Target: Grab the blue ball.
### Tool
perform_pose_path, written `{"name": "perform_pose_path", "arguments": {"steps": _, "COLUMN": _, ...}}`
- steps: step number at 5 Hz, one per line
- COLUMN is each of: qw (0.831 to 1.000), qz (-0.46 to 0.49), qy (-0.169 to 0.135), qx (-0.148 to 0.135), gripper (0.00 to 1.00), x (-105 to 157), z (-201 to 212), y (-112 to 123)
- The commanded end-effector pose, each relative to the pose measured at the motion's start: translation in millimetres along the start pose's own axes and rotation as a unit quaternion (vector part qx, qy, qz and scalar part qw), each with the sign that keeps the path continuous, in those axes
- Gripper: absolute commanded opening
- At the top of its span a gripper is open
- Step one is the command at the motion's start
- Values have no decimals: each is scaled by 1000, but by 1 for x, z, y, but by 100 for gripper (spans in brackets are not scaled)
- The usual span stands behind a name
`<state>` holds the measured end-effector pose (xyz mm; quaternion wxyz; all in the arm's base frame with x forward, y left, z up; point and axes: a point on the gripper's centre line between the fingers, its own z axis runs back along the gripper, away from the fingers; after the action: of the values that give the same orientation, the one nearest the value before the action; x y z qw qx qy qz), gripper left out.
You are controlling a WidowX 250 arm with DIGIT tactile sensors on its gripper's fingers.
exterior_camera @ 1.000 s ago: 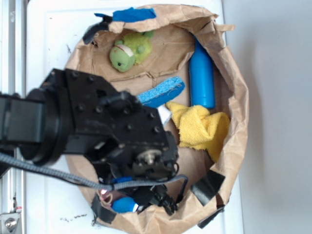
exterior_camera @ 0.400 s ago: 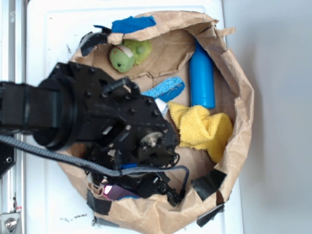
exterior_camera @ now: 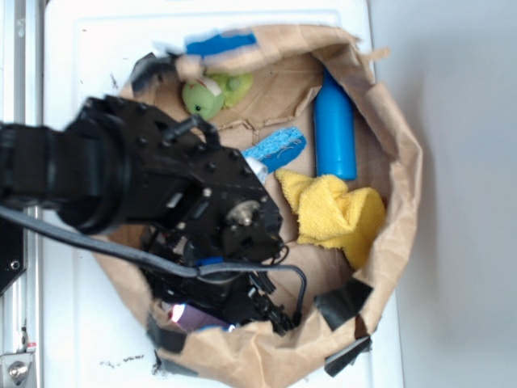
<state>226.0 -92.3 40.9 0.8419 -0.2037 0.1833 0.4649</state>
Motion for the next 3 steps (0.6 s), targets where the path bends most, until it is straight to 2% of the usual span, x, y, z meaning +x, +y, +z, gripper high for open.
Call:
{"name": "perform_pose_path", "arguments": {"steps": 1, "qw": 1000, "qz": 3, "qy": -7, "qx": -22, "gripper": 100, "x": 7, "z": 20, "y": -5}}
{"name": "perform_pose_path", "arguments": {"steps": 2, "qw": 999, "qz": 18, "qy": 0, "qx": -47, "gripper": 100, "x": 16, "z": 41, "y": -13}}
{"name": "perform_pose_path", "arguments": {"steps": 3, "qw": 997, "qz": 25, "qy": -7, "qx": -70, "gripper": 100, "x": 23, "z": 58, "y": -15}}
